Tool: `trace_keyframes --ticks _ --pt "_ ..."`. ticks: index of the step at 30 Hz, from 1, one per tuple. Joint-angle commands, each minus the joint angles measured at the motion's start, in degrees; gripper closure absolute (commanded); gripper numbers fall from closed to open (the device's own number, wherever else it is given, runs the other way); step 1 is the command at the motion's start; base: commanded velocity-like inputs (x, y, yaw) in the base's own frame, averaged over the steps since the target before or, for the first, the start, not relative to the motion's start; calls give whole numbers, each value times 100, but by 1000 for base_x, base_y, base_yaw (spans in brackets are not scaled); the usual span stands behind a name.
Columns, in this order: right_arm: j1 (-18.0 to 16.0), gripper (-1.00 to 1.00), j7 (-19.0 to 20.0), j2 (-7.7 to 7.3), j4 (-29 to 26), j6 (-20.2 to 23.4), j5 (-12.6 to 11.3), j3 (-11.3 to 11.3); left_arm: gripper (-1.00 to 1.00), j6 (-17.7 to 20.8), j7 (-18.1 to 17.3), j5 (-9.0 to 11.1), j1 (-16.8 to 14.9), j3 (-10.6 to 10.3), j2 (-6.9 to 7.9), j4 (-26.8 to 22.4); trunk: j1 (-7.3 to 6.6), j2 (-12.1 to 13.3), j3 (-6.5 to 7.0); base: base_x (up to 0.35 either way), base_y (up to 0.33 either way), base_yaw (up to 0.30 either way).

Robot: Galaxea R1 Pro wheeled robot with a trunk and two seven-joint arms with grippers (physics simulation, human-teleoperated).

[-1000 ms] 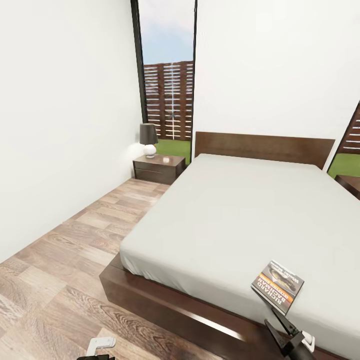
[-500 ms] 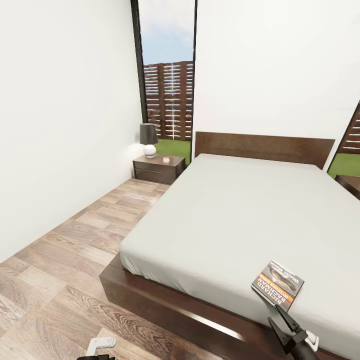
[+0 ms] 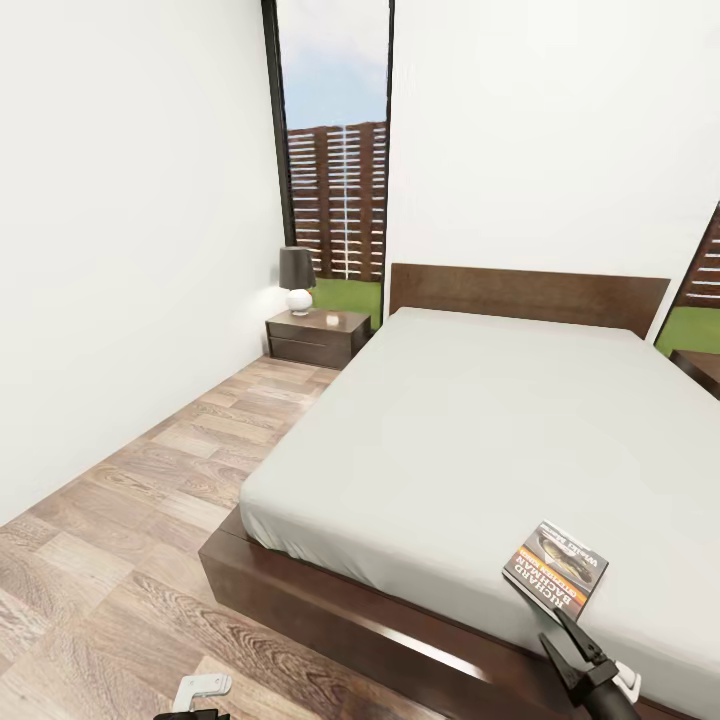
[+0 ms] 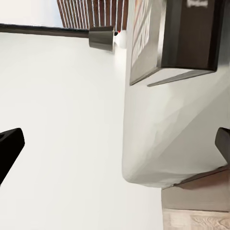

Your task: In the bedroom, move the book from the bed onto either nightstand, and place the two sandals side by side next to the bed.

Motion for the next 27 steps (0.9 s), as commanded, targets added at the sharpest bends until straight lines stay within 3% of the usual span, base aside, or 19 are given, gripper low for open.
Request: trace_keyframes --ticks 1,10,27 --pt "-1 -100 14 0 0 60 -32 -1 -100 18 -10 59 -2 -44 4 -7 -1 -2 -5 0 0 0" --pt "1 -100 11 4 5 60 -26 -319 -100 -95 -12 55 -2 -45 4 0 -1 -2 -5 0 0 0" --pt "1 -100 -3 9 4 54 -28 -410 -100 -127 -13 51 -2 -44 4 7 -1 -2 -5 0 0 0"
